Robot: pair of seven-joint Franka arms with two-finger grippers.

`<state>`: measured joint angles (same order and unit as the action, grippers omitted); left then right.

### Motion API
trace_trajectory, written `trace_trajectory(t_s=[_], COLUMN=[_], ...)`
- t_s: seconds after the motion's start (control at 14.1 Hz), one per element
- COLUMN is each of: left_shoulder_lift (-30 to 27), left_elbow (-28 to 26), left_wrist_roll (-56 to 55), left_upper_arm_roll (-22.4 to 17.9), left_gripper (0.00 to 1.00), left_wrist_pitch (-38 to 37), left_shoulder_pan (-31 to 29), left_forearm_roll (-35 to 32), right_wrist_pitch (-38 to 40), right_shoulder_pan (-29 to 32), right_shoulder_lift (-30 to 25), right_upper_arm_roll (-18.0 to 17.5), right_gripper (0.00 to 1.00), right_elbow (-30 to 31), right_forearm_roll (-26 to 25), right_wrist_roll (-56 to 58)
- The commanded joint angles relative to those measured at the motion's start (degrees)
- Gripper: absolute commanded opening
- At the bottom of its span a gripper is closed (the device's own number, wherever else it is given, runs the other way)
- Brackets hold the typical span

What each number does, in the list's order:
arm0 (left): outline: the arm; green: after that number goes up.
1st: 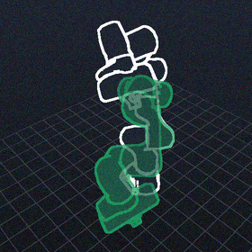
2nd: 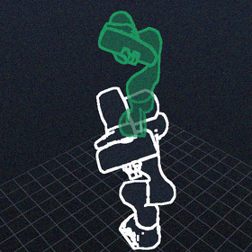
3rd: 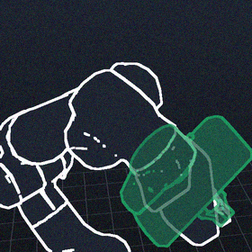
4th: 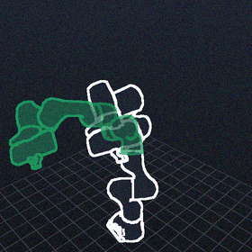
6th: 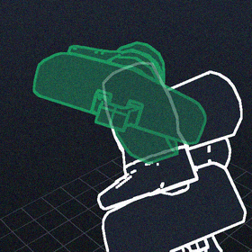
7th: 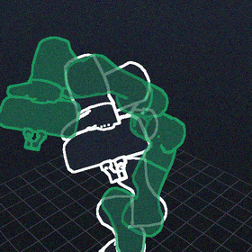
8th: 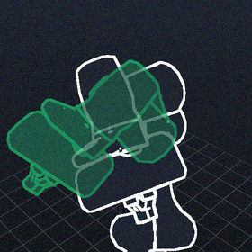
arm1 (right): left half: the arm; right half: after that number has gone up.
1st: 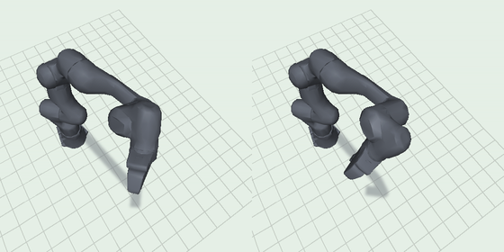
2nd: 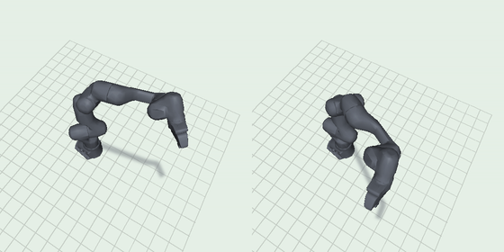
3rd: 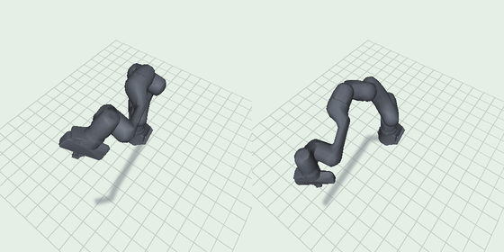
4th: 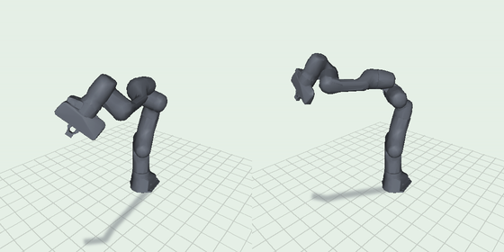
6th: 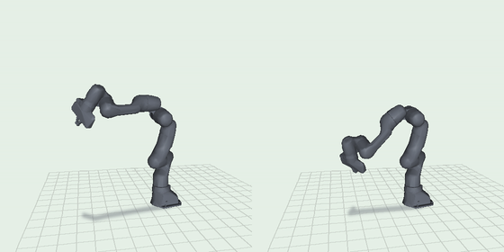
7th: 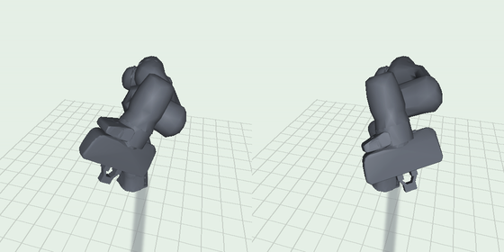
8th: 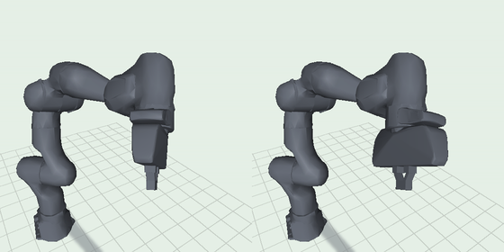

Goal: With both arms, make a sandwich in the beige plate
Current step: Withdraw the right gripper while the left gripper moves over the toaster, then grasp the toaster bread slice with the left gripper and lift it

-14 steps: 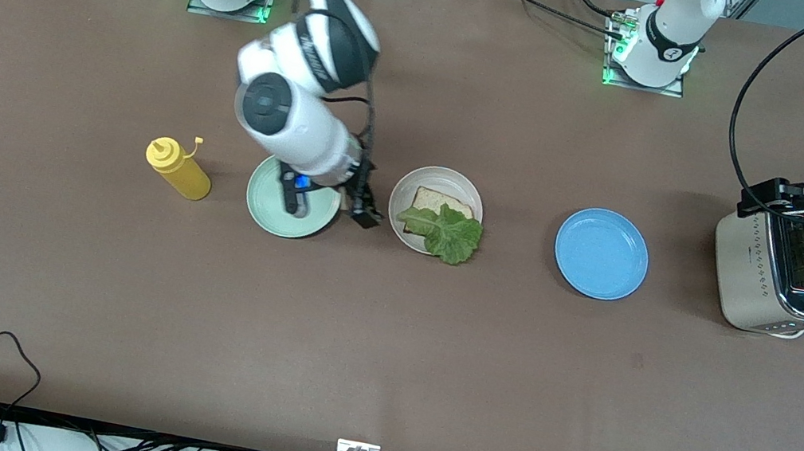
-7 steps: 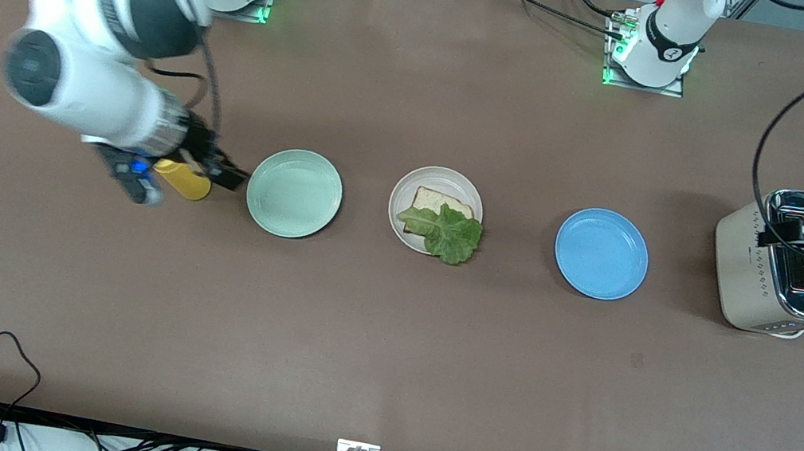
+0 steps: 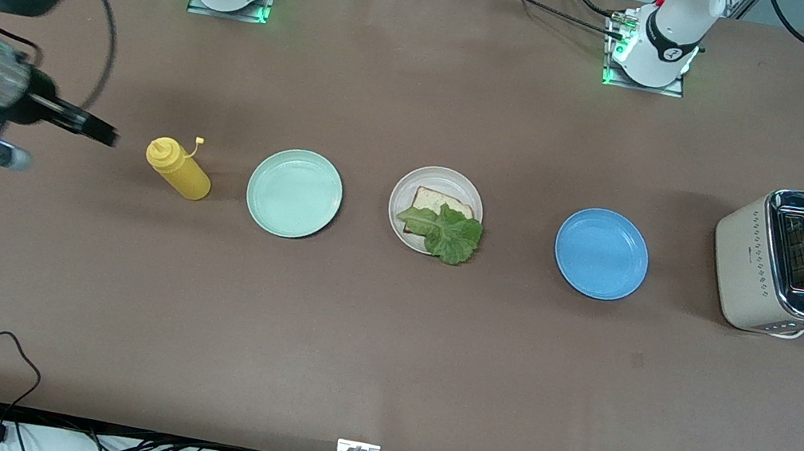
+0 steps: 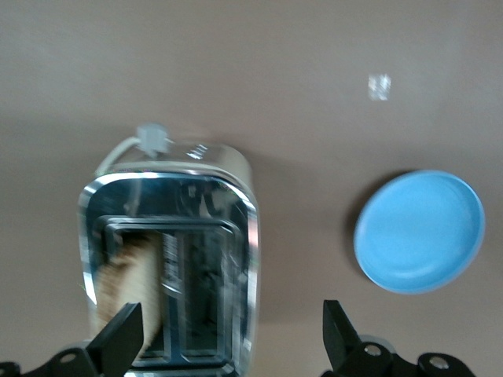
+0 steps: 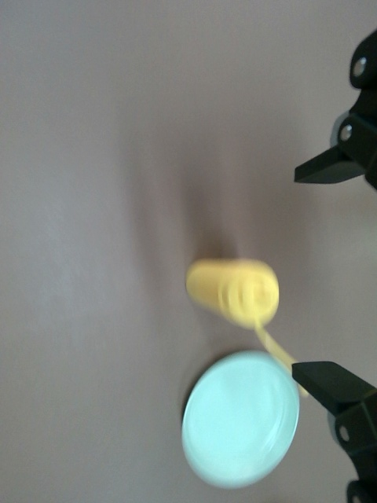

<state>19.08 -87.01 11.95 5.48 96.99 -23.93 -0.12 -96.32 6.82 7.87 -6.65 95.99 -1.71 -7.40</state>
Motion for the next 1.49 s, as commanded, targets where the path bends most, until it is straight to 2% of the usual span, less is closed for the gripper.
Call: trace_trajectory(t_s=[0.0, 0.14, 0.36, 0.5, 0.64, 1.0, 1.21, 1.35, 1.42], left_shoulder_lift=[1.0, 1.6, 3.5, 3.4, 3.5, 3.1, 2.9, 2.9, 2.9], left_elbow=[1.8, 1.8, 1.1, -1.7, -4.4, -6.5, -8.4, -8.5, -8.5], left_wrist_roll=[1.9, 5.8, 11.2, 13.2, 14.6, 15.0, 15.1, 16.8, 17.0], left_upper_arm_roll=[0.7, 0.7, 0.8, 0.8, 0.9, 1.4, 1.5, 1.4, 1.4], left_gripper=[1.00, 1.00, 1.00, 1.00, 1.00, 1.00, 1.00, 1.00, 1.00], left_wrist_pitch=[1.4, 1.6, 1.5, 1.3, 2.1, 2.5, 2.4, 2.3, 2.3], left_shoulder_pan=[-1.2, -4.0, -7.5, -8.1, -8.4, -8.6, -9.8, -9.9, -9.9], left_forearm_roll=[-2.3, -5.0, -5.1, -5.1, -5.1, -1.5, -0.6, -0.6, -0.6], right_wrist_pitch=[1.5, 5.8, 10.2, 10.4, 10.4, 10.4, 11.3, 13.1, 13.1], right_shoulder_pan=[3.4, 3.5, 1.4, 1.4, 1.8, 1.5, -0.4, -3.0, -3.3], right_shoulder_lift=[-4.6, -5.2, -5.1, -5.0, -4.0, -3.3, -4.4, -4.7, -4.7], right_upper_arm_roll=[-0.4, 1.5, 4.2, 4.2, 4.3, 4.4, 5.9, 9.5, 10.0], right_gripper=[1.00, 1.00, 1.00, 1.00, 1.00, 1.00, 1.00, 1.00, 1.00], right_elbow=[0.5, -3.2, -7.9, -8.2, -8.2, -8.2, -8.2, -8.2, -8.2], right_forearm_roll=[-3.8, -3.3, -3.2, -2.3, 1.2, 1.1, 1.0, 1.6, 1.6], right_wrist_roll=[10.1, 10.6, 10.7, 10.4, 10.6, 10.7, 10.4, 9.7, 9.7])
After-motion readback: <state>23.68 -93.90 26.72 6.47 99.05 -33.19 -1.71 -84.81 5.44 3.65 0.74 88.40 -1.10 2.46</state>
